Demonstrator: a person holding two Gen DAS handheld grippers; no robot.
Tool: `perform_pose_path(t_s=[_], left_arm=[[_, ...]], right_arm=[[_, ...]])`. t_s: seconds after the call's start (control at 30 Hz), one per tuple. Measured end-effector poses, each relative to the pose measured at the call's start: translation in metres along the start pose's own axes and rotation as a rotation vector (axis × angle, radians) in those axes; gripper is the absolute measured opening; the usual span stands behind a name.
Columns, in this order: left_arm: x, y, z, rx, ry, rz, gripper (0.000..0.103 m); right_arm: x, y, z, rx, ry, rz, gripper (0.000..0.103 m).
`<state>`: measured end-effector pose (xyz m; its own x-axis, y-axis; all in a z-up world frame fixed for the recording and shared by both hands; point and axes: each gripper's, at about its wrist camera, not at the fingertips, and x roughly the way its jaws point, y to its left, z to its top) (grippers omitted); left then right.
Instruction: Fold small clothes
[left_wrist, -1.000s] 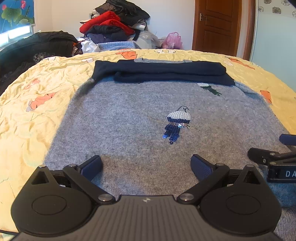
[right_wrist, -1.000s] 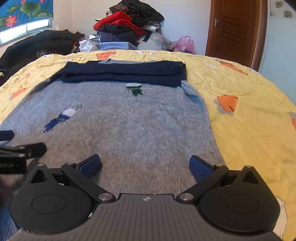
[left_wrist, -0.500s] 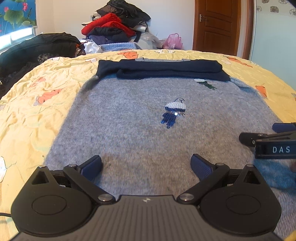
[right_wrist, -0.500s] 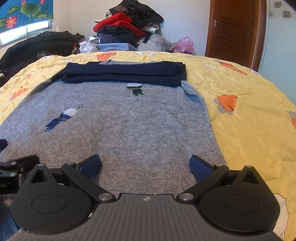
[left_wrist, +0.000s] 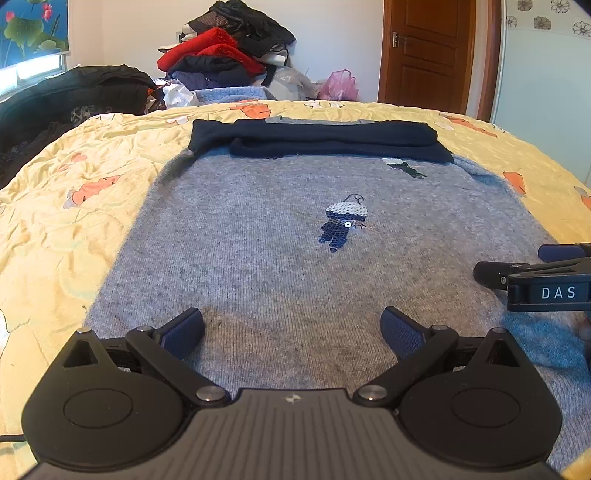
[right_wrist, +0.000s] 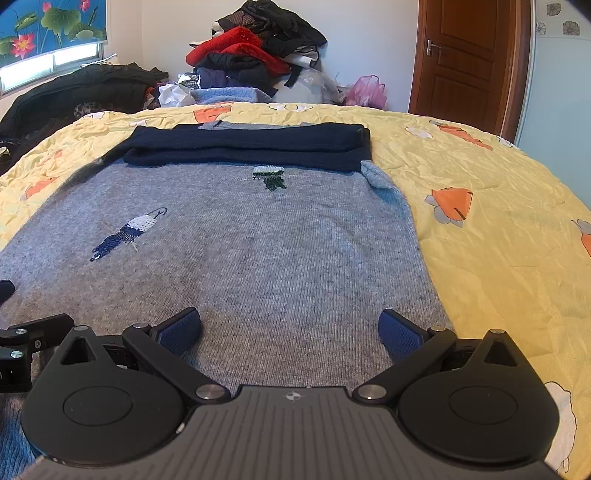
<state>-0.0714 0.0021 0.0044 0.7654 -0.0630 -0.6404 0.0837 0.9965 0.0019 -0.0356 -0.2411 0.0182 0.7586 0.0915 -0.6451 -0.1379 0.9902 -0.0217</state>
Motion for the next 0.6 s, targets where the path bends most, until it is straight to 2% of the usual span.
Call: perform_pose_path(t_s=[0.6], left_arm=[[-0.0008,0.0014,-0.0018,0.0,-0.004,-0.009,0.103]], right_arm=[[0.0004,0.0004,-0.0012,0.003,-0.004,0.002,0.103]])
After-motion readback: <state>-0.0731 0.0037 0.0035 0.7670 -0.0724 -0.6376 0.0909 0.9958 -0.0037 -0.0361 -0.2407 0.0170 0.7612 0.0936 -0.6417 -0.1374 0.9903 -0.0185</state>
